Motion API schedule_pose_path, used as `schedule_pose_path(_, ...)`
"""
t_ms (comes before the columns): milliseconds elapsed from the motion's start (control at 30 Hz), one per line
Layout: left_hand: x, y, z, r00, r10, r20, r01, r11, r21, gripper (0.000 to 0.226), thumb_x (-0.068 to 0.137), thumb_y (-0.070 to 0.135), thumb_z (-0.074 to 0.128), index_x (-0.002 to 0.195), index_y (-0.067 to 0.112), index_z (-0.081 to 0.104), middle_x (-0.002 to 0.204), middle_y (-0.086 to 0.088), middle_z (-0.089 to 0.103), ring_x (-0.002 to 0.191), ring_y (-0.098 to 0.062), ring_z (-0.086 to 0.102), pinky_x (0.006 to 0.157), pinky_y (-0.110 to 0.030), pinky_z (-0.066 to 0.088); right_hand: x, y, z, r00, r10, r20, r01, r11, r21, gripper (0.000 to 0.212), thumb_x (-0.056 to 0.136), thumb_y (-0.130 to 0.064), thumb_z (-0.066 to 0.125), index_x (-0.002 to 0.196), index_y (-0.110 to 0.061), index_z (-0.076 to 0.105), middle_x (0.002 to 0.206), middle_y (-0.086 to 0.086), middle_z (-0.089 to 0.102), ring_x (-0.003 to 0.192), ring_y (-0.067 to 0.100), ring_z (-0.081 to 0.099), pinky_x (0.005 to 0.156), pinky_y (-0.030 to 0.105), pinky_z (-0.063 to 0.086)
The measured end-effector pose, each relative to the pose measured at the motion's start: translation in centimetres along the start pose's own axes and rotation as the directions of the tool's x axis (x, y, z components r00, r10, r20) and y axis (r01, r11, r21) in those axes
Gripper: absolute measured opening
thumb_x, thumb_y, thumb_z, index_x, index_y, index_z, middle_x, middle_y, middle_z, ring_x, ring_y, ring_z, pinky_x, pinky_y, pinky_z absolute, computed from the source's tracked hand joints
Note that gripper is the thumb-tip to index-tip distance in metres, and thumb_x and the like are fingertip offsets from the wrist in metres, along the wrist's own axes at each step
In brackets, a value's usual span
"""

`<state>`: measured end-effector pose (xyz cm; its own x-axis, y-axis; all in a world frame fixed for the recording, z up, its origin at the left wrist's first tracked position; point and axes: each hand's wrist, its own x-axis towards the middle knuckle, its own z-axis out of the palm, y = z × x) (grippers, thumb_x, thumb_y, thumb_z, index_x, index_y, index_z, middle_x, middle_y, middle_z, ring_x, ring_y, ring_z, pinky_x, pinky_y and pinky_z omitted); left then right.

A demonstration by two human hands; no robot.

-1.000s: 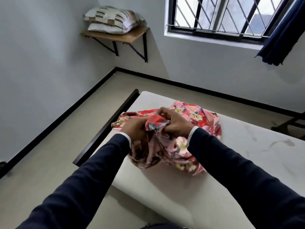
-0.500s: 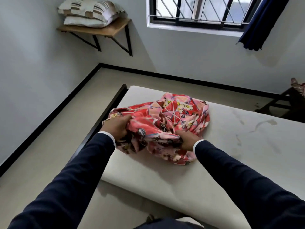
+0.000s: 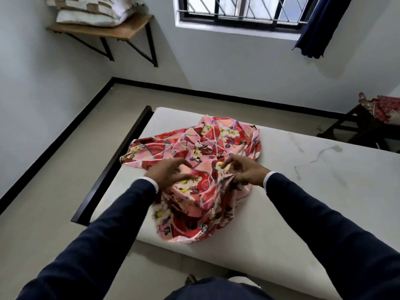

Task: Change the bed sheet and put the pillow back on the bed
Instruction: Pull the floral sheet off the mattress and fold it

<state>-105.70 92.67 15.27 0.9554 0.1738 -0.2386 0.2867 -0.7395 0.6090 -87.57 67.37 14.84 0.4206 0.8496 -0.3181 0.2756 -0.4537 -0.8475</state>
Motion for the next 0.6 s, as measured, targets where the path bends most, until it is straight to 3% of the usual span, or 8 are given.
schedule_pose_path(100,2.1,3.2,3.3,0.987,0.068,0.142,-0.077,0.996,0.055,0.051,0.082,0.053,0.075,0.124,0.027,0.063,0.097,0.013,0.064,0.085,-0.01,0.064,0.08,-0.031,0.055,-0.8,-3.7,0.8,0.986,-0.167,0.008,0.166,0.982,0.087,0.042,0.077,0.02,0.061,0.11,-0.006,0.062,0.082,0.004,0.06,0.068,0.01,0.057,0.058,0.023,0.049)
schedule_pose_path(200,3.9,4.2,6.1,0.983,0.099,0.157,-0.126,0.976,0.175,0.032,0.089,0.04,0.07,0.113,0.02,0.065,0.098,-0.003,0.071,0.09,-0.027,0.067,0.078,-0.038,0.055,-2.1,-5.6,0.8,0.962,-0.273,0.001,0.271,0.956,0.114,0.04,0.076,0.02,0.058,0.108,-0.004,0.063,0.078,0.01,0.061,0.069,0.017,0.058,0.06,0.029,0.051)
schedule_pose_path(267,4.5,4.2,7.0,0.99,0.092,0.11,-0.117,0.96,0.253,0.025,0.094,0.033,0.063,0.116,0.021,0.066,0.103,-0.007,0.072,0.094,-0.031,0.067,0.078,-0.037,0.054,-2.9,-5.7,0.4,0.957,-0.291,-0.009,0.29,0.95,0.119,0.043,0.075,0.022,0.057,0.11,-0.004,0.063,0.079,0.02,0.06,0.069,0.019,0.058,0.062,0.032,0.053)
schedule_pose_path(333,5.0,3.7,6.9,0.999,0.047,-0.022,-0.041,0.974,0.222,0.026,0.097,0.025,0.056,0.122,0.021,0.063,0.107,-0.009,0.071,0.096,-0.032,0.067,0.079,-0.036,0.053,-3.7,-4.7,-0.1,0.962,-0.273,-0.008,0.272,0.96,0.069,0.043,0.076,0.02,0.06,0.111,-0.005,0.063,0.085,0.02,0.061,0.073,0.013,0.057,0.069,0.03,0.053)
schedule_pose_path(400,5.6,2.6,6.0,0.981,-0.059,-0.185,0.069,0.996,0.047,0.027,0.099,0.019,0.053,0.124,0.018,0.061,0.109,-0.015,0.07,0.096,-0.034,0.067,0.081,-0.038,0.053,-4.2,-2.0,-0.1,0.986,-0.165,0.017,0.165,0.98,-0.111,0.036,0.078,0.01,0.069,0.109,-0.009,0.064,0.088,0.002,0.061,0.074,0.006,0.054,0.07,0.021,0.048)
schedule_pose_path(467,6.0,1.3,4.5,0.939,-0.144,-0.311,0.123,0.989,-0.084,0.031,0.1,0.022,0.049,0.129,0.018,0.059,0.117,-0.021,0.068,0.102,-0.038,0.066,0.086,-0.041,0.053,-4.7,1.8,0.8,0.993,0.051,0.11,-0.012,0.944,-0.328,0.035,0.08,-0.004,0.077,0.11,-0.014,0.063,0.094,0.0,0.061,0.075,0.009,0.055,0.065,0.026,0.051)
schedule_pose_path(500,6.1,0.8,3.9,0.924,-0.17,-0.342,0.14,0.984,-0.11,0.034,0.1,0.025,0.047,0.133,0.02,0.057,0.121,-0.023,0.066,0.106,-0.04,0.065,0.088,-0.042,0.052,-4.9,3.9,1.6,0.958,0.209,0.195,-0.12,0.913,-0.39,0.038,0.081,-0.006,0.078,0.113,-0.014,0.06,0.098,0.005,0.063,0.072,0.013,0.057,0.062,0.029,0.053)
schedule_pose_path(600,5.3,0.4,2.9,0.905,-0.179,-0.385,0.137,0.981,-0.135,0.034,0.102,0.017,0.047,0.133,0.014,0.058,0.127,-0.023,0.064,0.113,-0.041,0.062,0.091,-0.04,0.047,-5.2,8.9,4.2,0.73,0.573,0.374,-0.413,0.805,-0.426,0.04,0.091,-0.001,0.067,0.128,-0.004,0.053,0.091,0.014,0.067,0.065,0.017,0.063,0.051,0.023,0.056)
